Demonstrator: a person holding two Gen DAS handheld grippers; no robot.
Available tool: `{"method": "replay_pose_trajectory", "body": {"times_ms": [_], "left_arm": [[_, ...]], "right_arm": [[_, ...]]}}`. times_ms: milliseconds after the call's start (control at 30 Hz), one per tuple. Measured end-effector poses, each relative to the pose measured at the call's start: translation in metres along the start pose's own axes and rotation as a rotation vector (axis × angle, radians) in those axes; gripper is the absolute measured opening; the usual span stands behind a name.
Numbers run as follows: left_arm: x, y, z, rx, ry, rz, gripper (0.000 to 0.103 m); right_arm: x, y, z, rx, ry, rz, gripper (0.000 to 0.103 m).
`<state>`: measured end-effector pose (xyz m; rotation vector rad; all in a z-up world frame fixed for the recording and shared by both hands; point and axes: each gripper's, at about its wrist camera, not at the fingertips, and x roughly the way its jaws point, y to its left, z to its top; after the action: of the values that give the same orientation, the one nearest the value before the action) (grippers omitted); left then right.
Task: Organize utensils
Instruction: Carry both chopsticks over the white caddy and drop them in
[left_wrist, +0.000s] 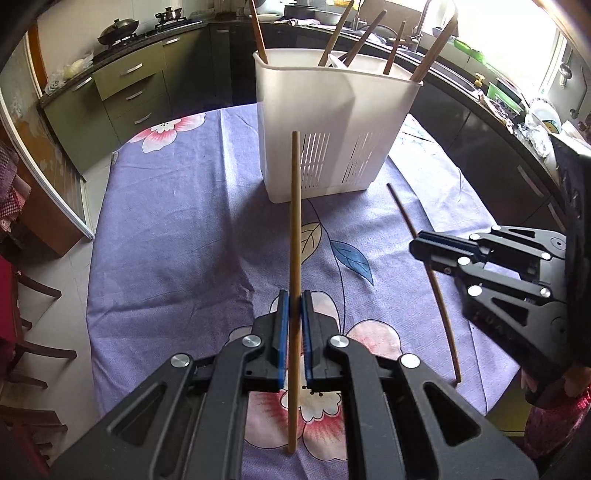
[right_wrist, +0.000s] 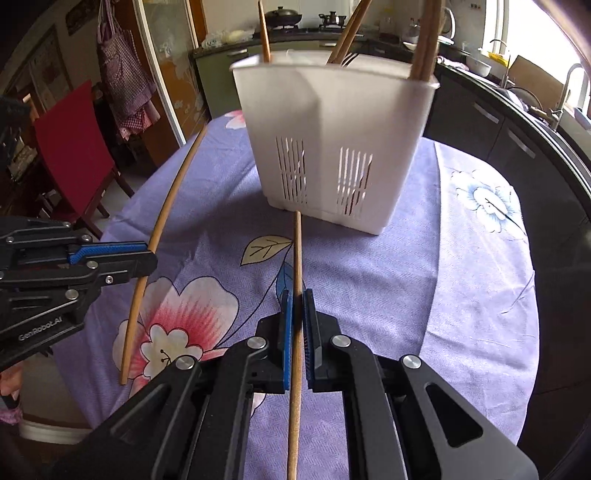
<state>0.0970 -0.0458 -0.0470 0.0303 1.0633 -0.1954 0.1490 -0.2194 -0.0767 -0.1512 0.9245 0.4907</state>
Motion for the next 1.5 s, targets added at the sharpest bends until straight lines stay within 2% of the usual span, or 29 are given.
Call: {"method": "replay_pose_trajectory", "body": {"times_ms": [300, 667, 1000, 1233, 1400, 1500], "left_arm": [[-0.038, -0.010, -0.005, 0.035, -0.086, -0.003, 0.007], [-0.086, -0.021, 0.016, 0.062, -0.188, -0.004, 0.007], [-0.127, -0.035, 0.066, 0.092, -0.279, -0.009, 0.007], [-0.164, -0.041, 0.103, 0.100, -0.381, 0.002, 0.007], [-0.177, -0.040, 0.135, 0.086, -0.460, 0.028, 0.007], [-0.164, -0.038, 0.153, 0.069, -0.480, 0.070, 0.007]], "right_arm": [[-0.073, -0.017, -0.003, 0.038, -0.136, -0.012, 0.006], [-0.121, -0.022, 0.017, 0.040, -0.230, 0.000, 0.006], [-0.168, -0.018, 0.077, 0.029, -0.307, 0.035, 0.006], [-0.199, -0.021, 0.131, 0.031, -0.402, 0.011, 0.006], [-0.202, -0.028, 0.171, 0.050, -0.450, -0.007, 0.006], [-0.188, -0.033, 0.191, 0.055, -0.444, -0.024, 0.006]]}}
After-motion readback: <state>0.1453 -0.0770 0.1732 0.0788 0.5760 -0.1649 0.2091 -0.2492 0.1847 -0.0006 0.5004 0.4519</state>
